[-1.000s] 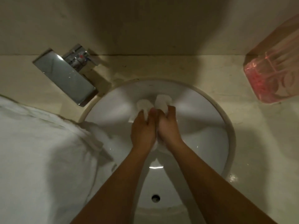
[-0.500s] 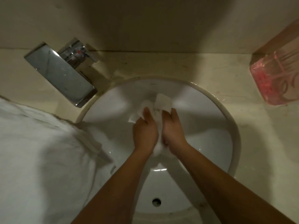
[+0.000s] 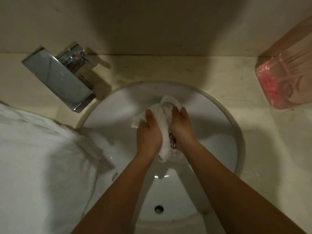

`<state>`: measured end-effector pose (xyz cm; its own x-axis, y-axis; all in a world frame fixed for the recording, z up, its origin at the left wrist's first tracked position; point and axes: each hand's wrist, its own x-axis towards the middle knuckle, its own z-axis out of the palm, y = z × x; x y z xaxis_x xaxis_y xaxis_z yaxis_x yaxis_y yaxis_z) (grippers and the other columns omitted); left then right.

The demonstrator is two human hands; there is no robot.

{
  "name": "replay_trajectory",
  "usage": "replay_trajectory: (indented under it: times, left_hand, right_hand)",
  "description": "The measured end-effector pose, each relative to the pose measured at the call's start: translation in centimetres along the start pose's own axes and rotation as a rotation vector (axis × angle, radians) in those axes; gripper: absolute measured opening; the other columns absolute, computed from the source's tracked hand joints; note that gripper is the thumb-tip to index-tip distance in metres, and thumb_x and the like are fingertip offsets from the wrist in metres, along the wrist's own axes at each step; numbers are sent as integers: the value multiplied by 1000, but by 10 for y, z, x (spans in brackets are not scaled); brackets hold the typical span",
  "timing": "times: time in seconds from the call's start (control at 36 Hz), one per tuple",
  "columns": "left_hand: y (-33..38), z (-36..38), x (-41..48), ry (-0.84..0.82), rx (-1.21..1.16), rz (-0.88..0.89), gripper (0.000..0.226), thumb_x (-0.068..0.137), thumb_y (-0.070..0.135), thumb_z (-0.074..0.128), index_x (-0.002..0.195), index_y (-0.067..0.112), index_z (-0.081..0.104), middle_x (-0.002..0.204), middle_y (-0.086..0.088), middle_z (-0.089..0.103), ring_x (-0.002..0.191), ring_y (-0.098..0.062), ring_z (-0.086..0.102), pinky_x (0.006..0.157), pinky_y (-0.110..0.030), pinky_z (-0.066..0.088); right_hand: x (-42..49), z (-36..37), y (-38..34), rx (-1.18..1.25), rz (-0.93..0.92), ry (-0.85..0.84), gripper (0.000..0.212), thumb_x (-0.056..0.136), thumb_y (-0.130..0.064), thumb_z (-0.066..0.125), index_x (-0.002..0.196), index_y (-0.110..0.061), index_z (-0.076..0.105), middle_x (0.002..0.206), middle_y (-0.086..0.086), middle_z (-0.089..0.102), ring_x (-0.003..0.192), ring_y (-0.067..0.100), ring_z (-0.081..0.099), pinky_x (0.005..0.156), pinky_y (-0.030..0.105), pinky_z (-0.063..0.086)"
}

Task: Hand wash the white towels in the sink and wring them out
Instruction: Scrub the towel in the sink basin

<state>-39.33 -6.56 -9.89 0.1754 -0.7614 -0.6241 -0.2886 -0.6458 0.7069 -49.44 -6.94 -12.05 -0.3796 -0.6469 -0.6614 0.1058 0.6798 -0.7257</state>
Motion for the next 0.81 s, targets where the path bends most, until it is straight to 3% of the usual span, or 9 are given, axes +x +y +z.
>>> replay_trajectory:
  times: [0.08, 0.17, 0.31, 0.39, 0.47, 0.56, 0.67, 0.72, 0.81]
  left_hand:
    - [-3, -14, 2, 48, -38, 41, 74, 110, 61, 23, 133, 6, 66, 121, -11, 71, 118, -24, 64, 94, -27, 43]
    - [-6, -42, 8, 171, 78, 124, 69, 113, 51, 24, 119, 1, 71, 113, -21, 72, 116, -34, 65, 92, -30, 45]
    - [2, -72, 16, 328, 36, 93, 59, 112, 52, 34, 69, 16, 54, 70, 2, 53, 70, -20, 52, 63, -24, 31]
    - [-2, -63, 18, 91, 160, 101, 49, 113, 44, 39, 93, 8, 66, 93, 0, 64, 85, -16, 58, 64, -16, 34]
    - [-25, -48, 18, -163, 366, 93, 71, 102, 62, 53, 144, 5, 56, 142, -8, 61, 131, -26, 58, 92, -20, 39]
    - [-34, -37, 16, -122, 393, 188, 114, 75, 96, 51, 145, 6, 57, 143, -9, 65, 134, -26, 60, 115, -39, 46]
    - [-20, -27, 24, -73, 685, 246, 98, 83, 89, 45, 125, 5, 69, 128, -14, 72, 127, -34, 62, 112, -46, 47]
    - [-13, -29, 29, -122, 731, 203, 94, 85, 89, 35, 116, 8, 71, 117, -14, 75, 116, -35, 67, 101, -43, 52]
    - [-8, -45, 39, -179, 639, 96, 85, 98, 78, 36, 140, 8, 61, 135, -17, 68, 125, -36, 63, 104, -38, 46]
  right_hand:
    - [-1, -14, 11, -32, -57, 2, 22, 110, -32, 46, 120, -20, 61, 106, 3, 75, 99, 17, 73, 86, 30, 56]
    - [-3, -40, 18, -179, -201, 136, 29, 115, -26, 41, 133, -15, 59, 121, 2, 69, 116, 23, 67, 99, 35, 53]
    - [-12, -61, 18, -12, -20, 306, 27, 110, -37, 51, 131, -22, 60, 123, 1, 64, 117, 25, 63, 99, 43, 53]
    - [-18, -53, 21, 62, 258, 127, 57, 90, -56, 79, 121, -9, 71, 110, 9, 77, 101, 30, 75, 89, 44, 61]
    - [-18, -41, 32, 53, 279, -44, 41, 79, -41, 92, 103, -11, 80, 95, 7, 83, 92, 29, 80, 93, 53, 64]
    - [-14, -30, 36, -103, 73, -67, 8, 95, -28, 80, 96, -22, 76, 97, -4, 80, 102, 22, 77, 96, 39, 60]
    - [-14, -28, 29, -269, -153, -101, 22, 105, -25, 64, 126, -19, 69, 116, 0, 75, 108, 15, 69, 97, 33, 54]
    - [-11, -36, 27, -323, -176, -137, 18, 107, -21, 61, 122, -16, 69, 102, -4, 78, 95, 3, 71, 86, 23, 56]
    - [-5, -57, 19, -412, -51, -138, 15, 110, -16, 54, 99, -20, 64, 54, -6, 65, 46, 2, 60, 45, 20, 47]
